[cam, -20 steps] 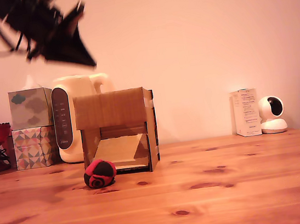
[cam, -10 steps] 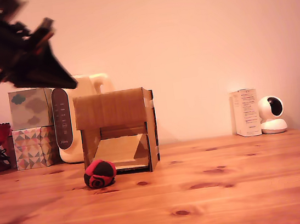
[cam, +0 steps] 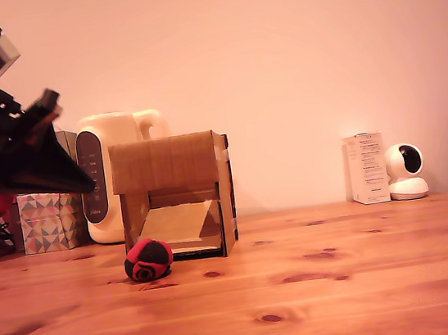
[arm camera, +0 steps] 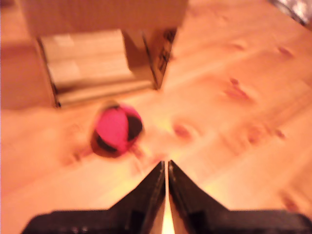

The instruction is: Drop the footbag into the cardboard dice tower

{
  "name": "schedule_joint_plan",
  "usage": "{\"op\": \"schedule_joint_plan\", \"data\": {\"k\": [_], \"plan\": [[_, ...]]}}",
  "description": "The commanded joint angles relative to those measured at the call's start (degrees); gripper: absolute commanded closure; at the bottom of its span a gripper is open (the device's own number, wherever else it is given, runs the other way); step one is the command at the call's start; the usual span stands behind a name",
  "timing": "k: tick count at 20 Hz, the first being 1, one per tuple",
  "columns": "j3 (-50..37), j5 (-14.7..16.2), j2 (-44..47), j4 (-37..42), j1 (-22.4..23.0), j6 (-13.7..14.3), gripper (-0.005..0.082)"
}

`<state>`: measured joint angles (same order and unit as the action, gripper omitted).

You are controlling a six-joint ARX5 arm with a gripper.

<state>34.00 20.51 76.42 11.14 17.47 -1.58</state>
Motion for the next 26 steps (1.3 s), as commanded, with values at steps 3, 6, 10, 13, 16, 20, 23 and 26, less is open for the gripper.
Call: {"op": "schedule_joint_plan", "data": {"k": [3, 6, 10, 13, 16, 20, 23, 26], "plan": [[-0.2, -0.2, 6.3, 7.5, -0.1, 0.6, 0.0793], [-0.2, -0.3, 10.4, 13.2, -0.1, 0.6, 0.0793], [-0.1, -0.3, 16.0, 18.3, -0.1, 0.6, 0.0793], [-0.1, 0.0, 18.4, 19.3, 0.0, 0.5, 0.0729], [-0.1, -0.7, 18.5, 20.2, -0.1, 0.5, 0.0085], [-0.1, -0.9, 18.6, 22.0, 0.2, 0.5, 0.0007], [-0.1, -0.9, 19.0, 24.2, 0.2, 0.6, 0.0007], [0.0, -0.9, 20.2, 27.7, 0.3, 0.5, 0.0007]]}}
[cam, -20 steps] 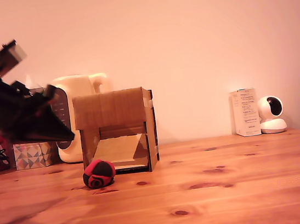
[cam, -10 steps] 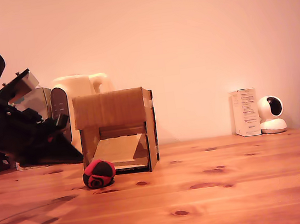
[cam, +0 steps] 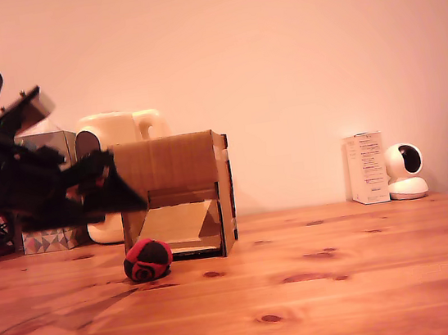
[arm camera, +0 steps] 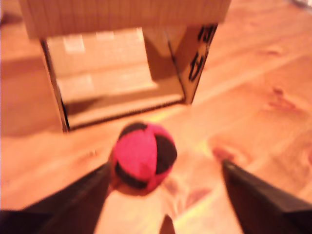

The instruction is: Drop the footbag into the cardboard dice tower

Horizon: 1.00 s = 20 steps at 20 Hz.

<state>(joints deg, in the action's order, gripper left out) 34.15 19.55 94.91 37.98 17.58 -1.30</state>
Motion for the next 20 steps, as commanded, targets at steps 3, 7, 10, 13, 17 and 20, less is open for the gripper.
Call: {"op": "schedule_joint_plan", "data": {"k": [3, 7, 10, 13, 17, 20], "plan": [[1.5, 0.1, 4.6, 1.0, 0.2, 0.2, 0.0007], [4.6, 0.1, 8.8, 1.1, 0.2, 0.3, 0.0007], [7.1, 0.2, 12.2, 1.0, 0.2, 0.3, 0.0007], [8.9, 2.1, 15.2, 0.6, 0.2, 0.2, 0.0007], [10.7, 2.1, 16.8, -3.0, 0.2, 0.3, 0.0031], [10.9, 2.1, 16.8, -3.7, 0.2, 1.0, 0.0338]]}}
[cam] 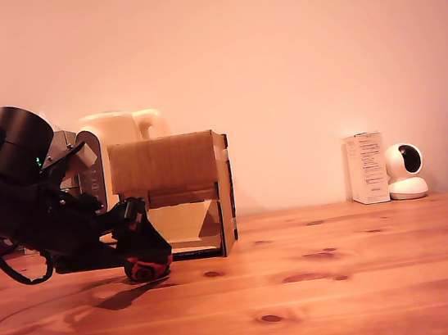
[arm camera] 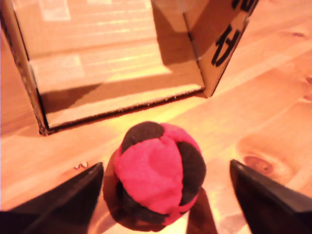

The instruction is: Drop the footbag into the cardboard dice tower

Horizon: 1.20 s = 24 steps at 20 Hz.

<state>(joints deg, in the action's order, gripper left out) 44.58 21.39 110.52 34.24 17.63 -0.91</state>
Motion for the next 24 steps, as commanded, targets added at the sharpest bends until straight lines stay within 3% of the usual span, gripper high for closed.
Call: {"op": "schedule_joint_plan", "data": {"k": [1, 3, 4, 8, 16, 24], "plan": [[0.6, 0.2, 1.2, 0.1, 0.1, 0.5, 0.0458], [0.7, 0.2, 1.2, 0.0, 0.1, 0.5, 0.0627], [0.7, 0.2, 1.1, 0.0, 0.1, 0.5, 0.0641], [0.7, 0.3, -2.6, -6.4, 0.1, 0.5, 0.0641], [0.7, 0.2, -18.4, -18.0, 0.1, -0.4, 0.0641], [0.7, 0.2, -28.2, -16.1, 0.2, -0.6, 0.0641]]}}
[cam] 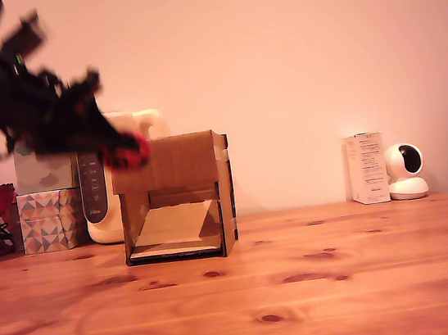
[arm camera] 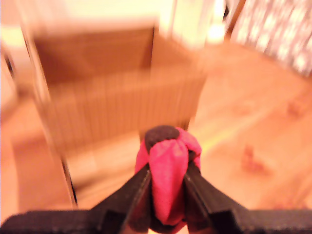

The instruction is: Drop the footbag into the cardboard dice tower

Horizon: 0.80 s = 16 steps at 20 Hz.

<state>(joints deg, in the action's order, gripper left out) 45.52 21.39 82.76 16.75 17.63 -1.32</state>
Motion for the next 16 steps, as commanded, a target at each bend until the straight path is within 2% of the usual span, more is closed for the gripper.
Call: {"op": "schedule_joint_plan", "data": {"k": [1, 4, 7, 9, 16], "plan": [[-0.1, 0.2, -0.4, 3.0, 0.2, -0.3, 0.0641], [0.0, 0.2, -0.4, 8.4, 0.9, -1.4, 0.0641], [1.0, -1.6, -0.3, 12.3, 1.6, -1.3, 0.0641], [3.2, -3.1, 0.1, 12.2, 1.9, -1.2, 0.0641], [16.7, -3.0, 7.9, 5.8, 1.9, -1.1, 0.0639]]}}
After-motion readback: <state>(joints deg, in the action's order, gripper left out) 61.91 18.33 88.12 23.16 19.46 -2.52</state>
